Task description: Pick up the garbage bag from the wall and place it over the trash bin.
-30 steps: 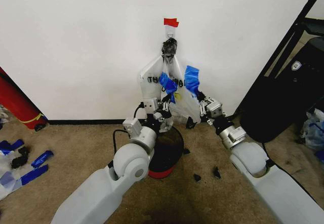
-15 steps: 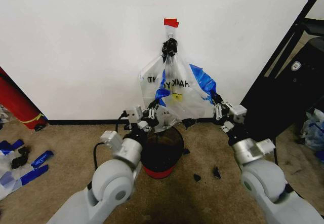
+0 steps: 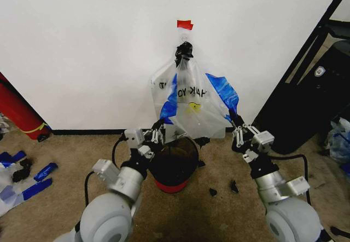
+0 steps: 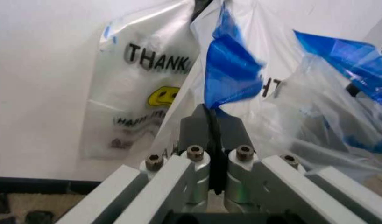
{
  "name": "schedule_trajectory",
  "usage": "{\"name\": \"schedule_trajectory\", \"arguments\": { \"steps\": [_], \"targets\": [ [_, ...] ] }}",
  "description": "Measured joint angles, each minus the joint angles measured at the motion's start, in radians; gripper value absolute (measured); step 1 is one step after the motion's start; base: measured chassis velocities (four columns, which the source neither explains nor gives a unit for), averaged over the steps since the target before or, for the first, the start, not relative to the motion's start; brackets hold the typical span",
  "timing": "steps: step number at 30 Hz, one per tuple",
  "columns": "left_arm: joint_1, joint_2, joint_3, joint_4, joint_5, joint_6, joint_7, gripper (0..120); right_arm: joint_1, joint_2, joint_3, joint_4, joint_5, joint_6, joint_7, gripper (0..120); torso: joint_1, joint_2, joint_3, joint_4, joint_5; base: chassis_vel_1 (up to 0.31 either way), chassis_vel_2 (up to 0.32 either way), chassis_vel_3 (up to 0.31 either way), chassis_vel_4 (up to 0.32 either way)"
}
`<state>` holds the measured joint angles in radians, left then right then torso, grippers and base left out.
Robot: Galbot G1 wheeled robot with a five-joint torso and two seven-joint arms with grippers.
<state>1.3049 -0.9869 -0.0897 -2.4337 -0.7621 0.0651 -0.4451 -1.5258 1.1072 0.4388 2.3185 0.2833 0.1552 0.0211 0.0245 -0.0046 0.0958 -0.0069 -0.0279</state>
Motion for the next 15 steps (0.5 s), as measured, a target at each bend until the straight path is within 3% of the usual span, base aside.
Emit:
{"name": "schedule_trajectory", "arguments": {
  "steps": [15],
  "targets": [
    [0.136,-0.002,-0.032,-0.037,0.095,-0.05,0.038,0,-0.147,0.034,-0.019,0.043,-0.081,0.05,-0.018,0,0.0,0.0,0.0,-0.0001,0.0001,0.0,0.0,0.0,0.0]
  ]
}}
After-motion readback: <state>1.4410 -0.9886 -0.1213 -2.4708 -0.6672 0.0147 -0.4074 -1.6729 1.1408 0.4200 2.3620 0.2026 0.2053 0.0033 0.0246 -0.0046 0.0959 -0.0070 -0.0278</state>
